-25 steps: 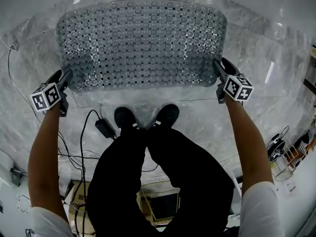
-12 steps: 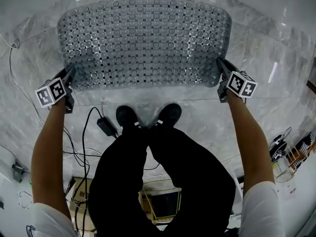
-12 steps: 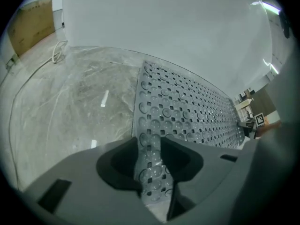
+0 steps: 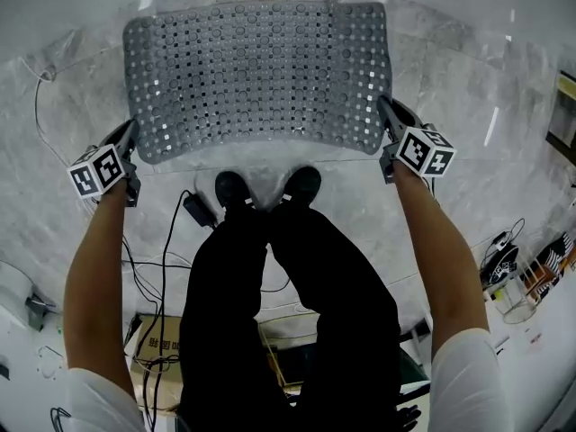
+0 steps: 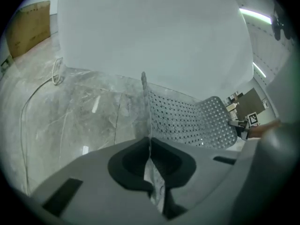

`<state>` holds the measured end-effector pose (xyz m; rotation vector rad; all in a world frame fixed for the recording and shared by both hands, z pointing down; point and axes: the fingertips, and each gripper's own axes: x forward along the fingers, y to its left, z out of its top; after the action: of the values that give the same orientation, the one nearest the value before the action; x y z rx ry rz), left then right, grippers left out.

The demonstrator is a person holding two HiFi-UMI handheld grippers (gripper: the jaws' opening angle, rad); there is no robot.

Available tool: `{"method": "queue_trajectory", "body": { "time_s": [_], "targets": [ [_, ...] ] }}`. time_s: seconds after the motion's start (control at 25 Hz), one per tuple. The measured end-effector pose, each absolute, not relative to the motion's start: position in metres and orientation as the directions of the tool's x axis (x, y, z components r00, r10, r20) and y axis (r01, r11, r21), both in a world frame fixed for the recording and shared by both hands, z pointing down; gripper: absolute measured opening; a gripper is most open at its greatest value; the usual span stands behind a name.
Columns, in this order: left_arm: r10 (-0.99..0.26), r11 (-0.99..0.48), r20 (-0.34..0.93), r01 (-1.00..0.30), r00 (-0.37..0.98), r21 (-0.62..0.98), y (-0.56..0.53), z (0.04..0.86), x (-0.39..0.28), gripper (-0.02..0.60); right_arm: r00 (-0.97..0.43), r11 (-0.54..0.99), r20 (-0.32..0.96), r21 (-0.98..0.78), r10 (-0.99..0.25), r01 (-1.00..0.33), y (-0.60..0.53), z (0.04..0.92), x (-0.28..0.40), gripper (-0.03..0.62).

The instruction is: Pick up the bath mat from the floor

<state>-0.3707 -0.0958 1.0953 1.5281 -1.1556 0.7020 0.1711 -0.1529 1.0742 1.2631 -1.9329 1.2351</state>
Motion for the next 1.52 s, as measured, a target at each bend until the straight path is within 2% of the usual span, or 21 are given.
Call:
{"method": "queue_trajectory", "body": {
  "time_s": [0.28,0.6,0.88,1.2,1.4,1.52],
  "targets": [
    [-0.368,-0.017,0.829,-0.894,0.421,0.447,-0.107,0.985,-0.339,0.018,-0.477,0.196,0.736,-0.44,-0.48,-0.876,-0.161,0.951,0.129,0.041],
    [-0.424,-0.157,0.753,-0.86,0.503,0.486,-0.1,0.809,-0.321,0.018,-0.474,0.18,0.664,-0.463,-0.578,-0.868,-0.164,0.771,0.121,0.041],
    [-0.537,-0.34,0.625,-0.823,0.567,0.456,-0.102,0.603,-0.316,0.018,-0.525,0.338,0.577,-0.406,-0.625,-0.849,-0.154,0.575,0.111,0.041],
    [-0.691,-0.455,0.431,-0.813,0.58,0.363,-0.117,0.377,-0.321,0.017,-0.536,0.45,0.378,-0.296,-0.755,-0.843,-0.143,0.34,0.105,0.042],
    [-0.728,-0.566,0.282,-0.779,0.625,0.269,-0.125,0.23,-0.325,0.015,-0.561,0.52,0.219,-0.219,-0.798,-0.825,-0.132,0.191,0.09,0.041],
    [-0.747,-0.611,0.184,-0.769,0.639,0.19,-0.12,0.166,-0.318,0.015,-0.57,0.551,0.15,-0.151,-0.808,-0.821,-0.117,0.131,0.087,0.042]
  ]
}}
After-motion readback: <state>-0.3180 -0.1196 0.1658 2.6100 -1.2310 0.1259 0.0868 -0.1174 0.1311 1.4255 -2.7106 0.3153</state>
